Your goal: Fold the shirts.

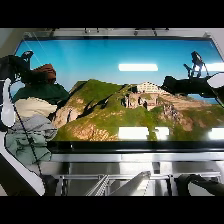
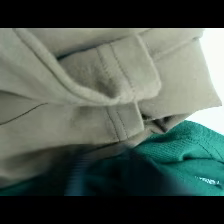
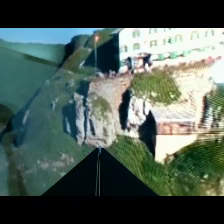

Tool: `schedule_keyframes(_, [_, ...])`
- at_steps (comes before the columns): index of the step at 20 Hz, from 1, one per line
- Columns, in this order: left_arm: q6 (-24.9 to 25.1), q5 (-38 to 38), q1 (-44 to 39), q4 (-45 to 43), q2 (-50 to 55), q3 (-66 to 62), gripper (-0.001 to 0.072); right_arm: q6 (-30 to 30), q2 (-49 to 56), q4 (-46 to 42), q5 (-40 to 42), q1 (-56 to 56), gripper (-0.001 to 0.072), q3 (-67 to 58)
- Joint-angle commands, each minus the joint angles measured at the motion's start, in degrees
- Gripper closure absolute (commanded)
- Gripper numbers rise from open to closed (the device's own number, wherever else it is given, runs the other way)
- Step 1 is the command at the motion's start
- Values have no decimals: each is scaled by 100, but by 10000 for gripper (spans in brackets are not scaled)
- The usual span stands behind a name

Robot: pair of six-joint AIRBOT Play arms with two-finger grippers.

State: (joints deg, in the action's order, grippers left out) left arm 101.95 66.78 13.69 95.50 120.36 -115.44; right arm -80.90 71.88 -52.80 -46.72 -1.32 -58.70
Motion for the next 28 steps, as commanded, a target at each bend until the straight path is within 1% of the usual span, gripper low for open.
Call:
schedule_keyframes(1, [-9, -348, -83, 22, 4, -9, 687, 20, 4, 13, 0, -2, 695, -4])
schedule_keyframes(5, [-2, -1137, -413, 476, 4, -20, 677, 146, 4, 13, 0, 0, 695, -4])
schedule_keyframes(7, [-2, -1464, -575, 470, 4, -17, 676, 149, 4, 13, -2, 0, 695, -4])
schedule_keyframes(8, [-2, -1440, -588, 463, 2, -20, 482, 146, 4, 15, -9, 0, 695, -4])
schedule_keyframes(9, [-11, -1290, -592, 468, 0, -20, 136, 146, 2, 13, -37, 0, 695, -4])
schedule_keyframes(10, [-105, -986, -542, 466, -15, -17, -4, 149, 4, 13, -72, 0, 695, -4])
schedule_keyframes(12, [-111, -494, -417, 474, -133, -17, -1, 151, 4, 13, -98, 0, 695, -4])
schedule_keyframes(14, [-111, -389, -278, 474, -376, -17, -2, 166, 4, 13, -111, 0, 695, -4])
schedule_keyframes(16, [-109, -389, -120, 455, -743, -17, -4, 166, 4, 13, -133, 0, 695, -4])
schedule_keyframes(18, [-111, -686, 173, 455, -1019, -17, -13, 166, 4, 13, -131, 0, 695, -4])
schedule_keyframes(19, [-214, -892, 393, 511, -1043, -20, -12, 166, 4, 13, -131, 0, 695, -4])
schedule_keyframes(20, [-378, -986, 610, 623, -997, -20, -12, 166, 4, 13, -133, 0, 695, -4])
schedule_keyframes(22, [-363, -957, 944, 1029, -739, -17, -13, 166, 4, 13, -131, 4, 695, -4])
schedule_keyframes(23, [-352, -960, 1040, 1102, -570, -17, -13, 164, 4, 15, -131, 4, 694, -4])
schedule_keyframes(25, [-343, -979, 1097, 1051, -249, -17, -13, 164, 4, 15, -133, 7, 695, -4])
schedule_keyframes(28, [-345, -1207, 1054, 1073, 199, -17, -13, 164, 4, 15, -131, 7, 695, -4])
